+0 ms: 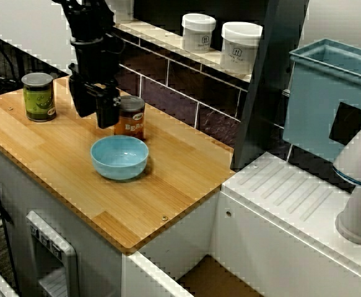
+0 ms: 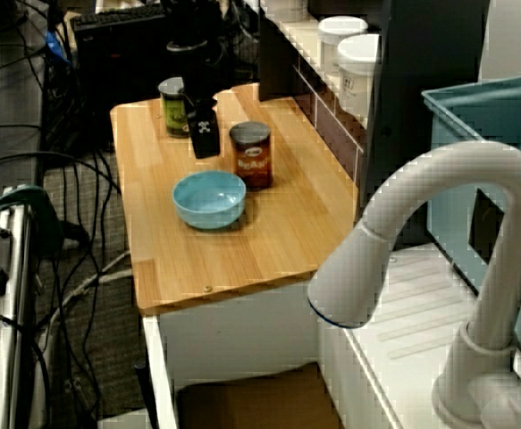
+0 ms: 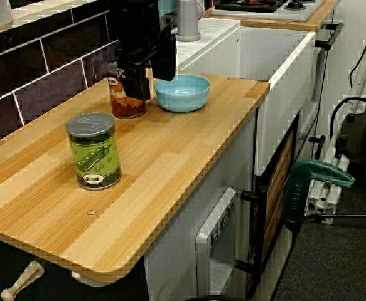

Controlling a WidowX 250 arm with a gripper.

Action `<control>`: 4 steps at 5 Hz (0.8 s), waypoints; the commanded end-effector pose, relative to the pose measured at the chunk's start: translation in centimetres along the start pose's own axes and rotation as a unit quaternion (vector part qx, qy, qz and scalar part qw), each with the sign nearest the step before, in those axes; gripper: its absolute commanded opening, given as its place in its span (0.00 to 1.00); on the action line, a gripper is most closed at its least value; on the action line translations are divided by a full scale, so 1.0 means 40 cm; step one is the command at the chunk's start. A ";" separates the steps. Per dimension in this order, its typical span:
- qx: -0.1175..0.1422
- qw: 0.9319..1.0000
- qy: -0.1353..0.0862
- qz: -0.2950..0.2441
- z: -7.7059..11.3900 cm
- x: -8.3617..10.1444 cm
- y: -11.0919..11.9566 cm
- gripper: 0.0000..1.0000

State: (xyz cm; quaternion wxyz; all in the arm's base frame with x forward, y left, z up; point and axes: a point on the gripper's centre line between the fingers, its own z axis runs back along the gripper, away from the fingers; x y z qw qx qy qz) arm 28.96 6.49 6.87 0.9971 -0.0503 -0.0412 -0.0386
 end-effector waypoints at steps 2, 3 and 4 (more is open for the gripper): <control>0.022 0.997 -0.008 -0.076 0.067 -0.089 0.119 1.00; 0.026 0.994 -0.004 -0.107 0.069 -0.105 0.147 1.00; 0.036 0.992 -0.005 -0.125 0.082 -0.114 0.176 1.00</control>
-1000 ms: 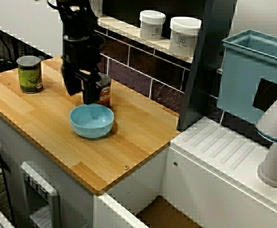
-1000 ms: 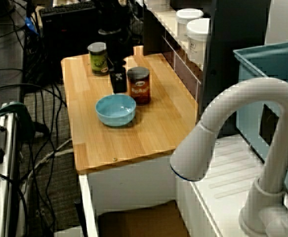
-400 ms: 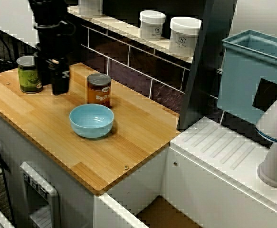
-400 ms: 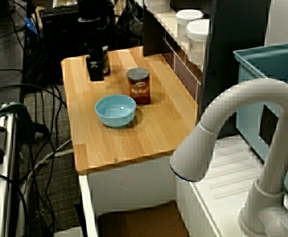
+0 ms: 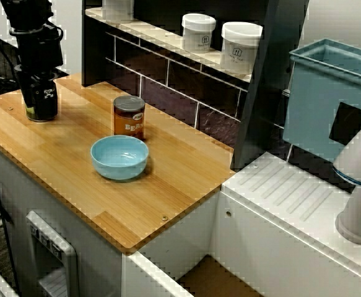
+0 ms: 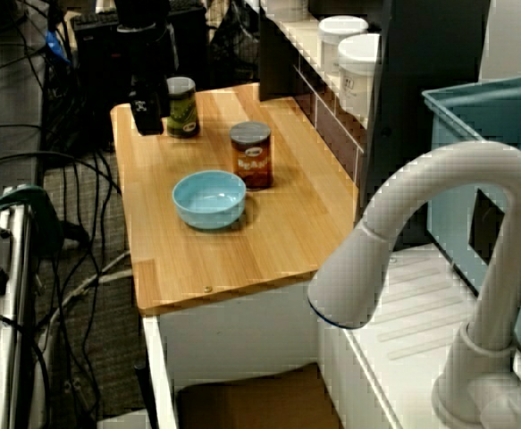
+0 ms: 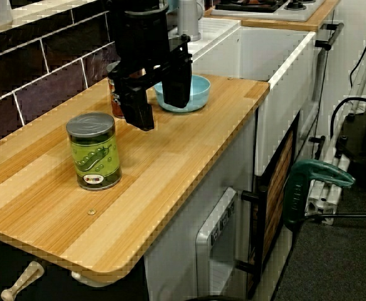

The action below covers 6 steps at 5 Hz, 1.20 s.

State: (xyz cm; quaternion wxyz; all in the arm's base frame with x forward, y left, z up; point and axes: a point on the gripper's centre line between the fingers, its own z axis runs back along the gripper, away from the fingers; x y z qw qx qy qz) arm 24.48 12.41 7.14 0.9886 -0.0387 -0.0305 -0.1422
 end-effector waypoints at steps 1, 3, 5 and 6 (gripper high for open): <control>0.040 0.998 -0.020 -0.043 0.071 -0.034 0.065 1.00; 0.068 0.995 -0.005 -0.071 0.047 -0.062 0.105 1.00; 0.101 0.986 0.025 -0.128 0.023 -0.050 0.171 1.00; 0.100 0.984 0.029 -0.142 0.020 -0.044 0.190 1.00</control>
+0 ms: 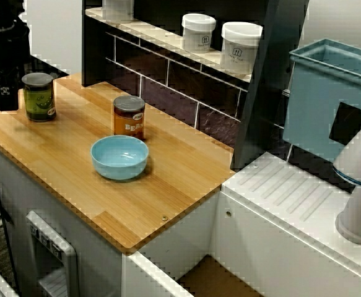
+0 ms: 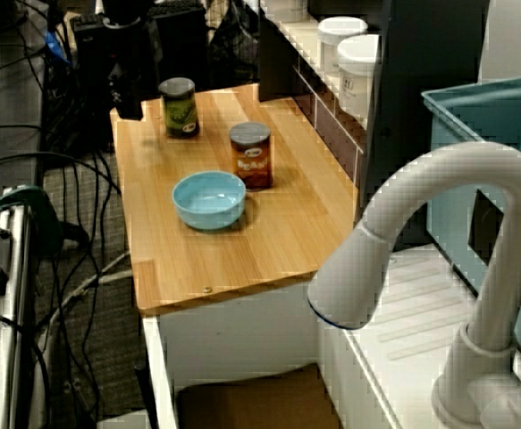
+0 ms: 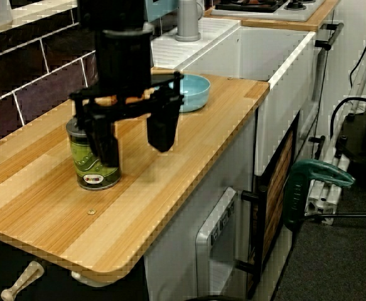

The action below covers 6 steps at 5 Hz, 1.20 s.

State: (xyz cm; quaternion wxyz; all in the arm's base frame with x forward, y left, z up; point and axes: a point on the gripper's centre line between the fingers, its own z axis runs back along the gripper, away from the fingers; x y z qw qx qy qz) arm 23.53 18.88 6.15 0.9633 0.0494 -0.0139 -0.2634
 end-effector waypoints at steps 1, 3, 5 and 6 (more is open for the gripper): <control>0.021 0.999 -0.007 -0.023 0.024 0.008 0.061 1.00; 0.002 0.999 -0.012 -0.031 0.027 0.012 0.067 1.00; -0.038 0.999 -0.029 0.024 0.009 0.035 0.067 1.00; -0.040 0.997 -0.037 0.055 -0.003 0.055 0.064 1.00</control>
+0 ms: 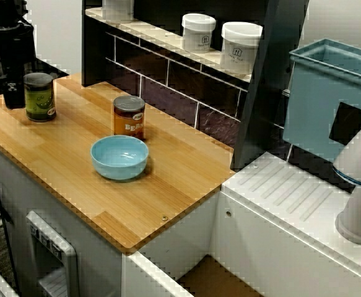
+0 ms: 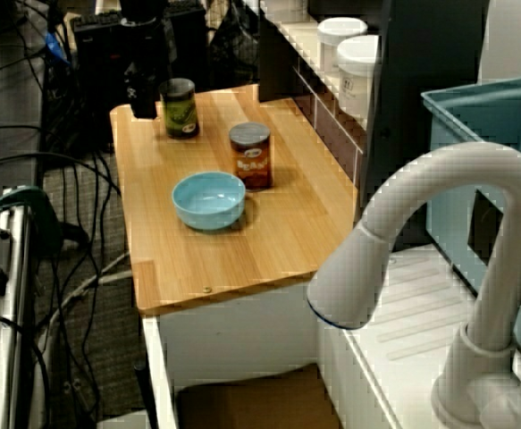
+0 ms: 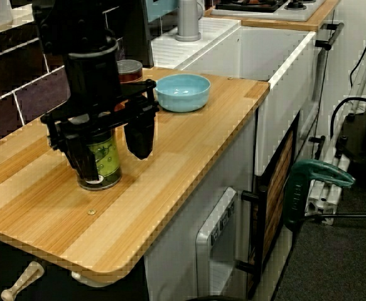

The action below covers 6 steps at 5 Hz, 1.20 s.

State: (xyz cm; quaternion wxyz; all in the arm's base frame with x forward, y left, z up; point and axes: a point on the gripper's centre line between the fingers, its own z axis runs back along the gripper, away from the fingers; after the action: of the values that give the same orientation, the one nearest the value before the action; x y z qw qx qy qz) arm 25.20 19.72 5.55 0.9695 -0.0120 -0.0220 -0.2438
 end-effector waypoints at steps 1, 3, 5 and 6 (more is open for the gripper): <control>0.004 0.999 -0.012 0.034 0.007 0.066 0.007 1.00; -0.007 1.000 -0.008 0.028 0.034 0.144 -0.062 1.00; -0.008 1.000 -0.001 0.026 0.062 0.221 -0.133 1.00; -0.008 1.000 -0.001 0.021 0.060 0.226 -0.148 1.00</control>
State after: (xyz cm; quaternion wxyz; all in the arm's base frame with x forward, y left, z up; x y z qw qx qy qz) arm 29.37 10.22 6.43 0.9743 -0.0381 0.0063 -0.2219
